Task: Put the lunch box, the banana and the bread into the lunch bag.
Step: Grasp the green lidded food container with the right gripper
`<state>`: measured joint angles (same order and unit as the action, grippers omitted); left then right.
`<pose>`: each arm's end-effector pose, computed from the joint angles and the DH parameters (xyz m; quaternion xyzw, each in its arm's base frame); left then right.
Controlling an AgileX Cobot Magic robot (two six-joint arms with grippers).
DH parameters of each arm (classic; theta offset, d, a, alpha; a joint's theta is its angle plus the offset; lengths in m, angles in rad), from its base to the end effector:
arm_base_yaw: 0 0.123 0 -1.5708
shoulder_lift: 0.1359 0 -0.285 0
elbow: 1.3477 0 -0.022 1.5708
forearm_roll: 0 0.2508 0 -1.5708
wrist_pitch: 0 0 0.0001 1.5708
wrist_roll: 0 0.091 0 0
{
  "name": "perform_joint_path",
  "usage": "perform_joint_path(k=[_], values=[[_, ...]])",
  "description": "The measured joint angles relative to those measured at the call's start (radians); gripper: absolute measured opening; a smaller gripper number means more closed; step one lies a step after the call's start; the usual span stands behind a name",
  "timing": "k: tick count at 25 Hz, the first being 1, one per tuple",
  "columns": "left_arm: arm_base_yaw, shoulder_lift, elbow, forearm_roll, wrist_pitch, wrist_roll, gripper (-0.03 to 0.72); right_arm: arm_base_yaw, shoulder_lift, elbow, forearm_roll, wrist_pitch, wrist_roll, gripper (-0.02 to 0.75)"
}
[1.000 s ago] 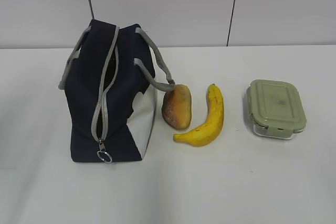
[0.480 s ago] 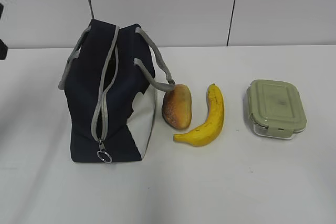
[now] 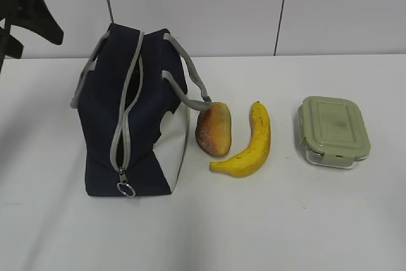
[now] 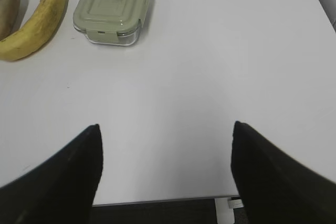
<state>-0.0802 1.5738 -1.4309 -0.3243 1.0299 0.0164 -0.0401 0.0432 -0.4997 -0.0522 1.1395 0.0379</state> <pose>0.3306 -0.0515 0.3368 -0.0011 0.9592 -0.1618 0.2320 -0.0022 -0.0042 0.2713 0.0359 0.8825 -0.0266 0.4682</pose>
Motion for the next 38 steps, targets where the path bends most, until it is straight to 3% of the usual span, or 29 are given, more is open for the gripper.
perform_joint_path(k=[9,14,21,28,31,38], values=[[-0.007,0.155,-0.121,-0.140,0.039,0.000,0.517,0.000,0.000,0.000,0.000,0.000,0.000,0.581],[-0.066,0.181,-0.131,-0.146,0.024,0.000,0.519,0.000,0.000,0.000,0.000,0.000,0.000,0.581],[-0.169,0.213,-0.162,0.008,0.022,-0.073,0.519,0.000,0.000,0.000,0.000,0.000,0.000,0.581],[-0.193,0.243,-0.173,0.079,0.014,-0.122,0.497,0.000,0.000,0.000,0.000,0.000,0.000,0.581],[-0.193,0.248,-0.173,0.089,0.005,-0.126,0.421,0.000,0.000,0.000,0.000,0.000,0.000,0.581],[-0.193,0.248,-0.173,0.094,0.001,-0.119,0.052,0.000,0.000,0.000,0.000,0.000,0.000,0.581]])
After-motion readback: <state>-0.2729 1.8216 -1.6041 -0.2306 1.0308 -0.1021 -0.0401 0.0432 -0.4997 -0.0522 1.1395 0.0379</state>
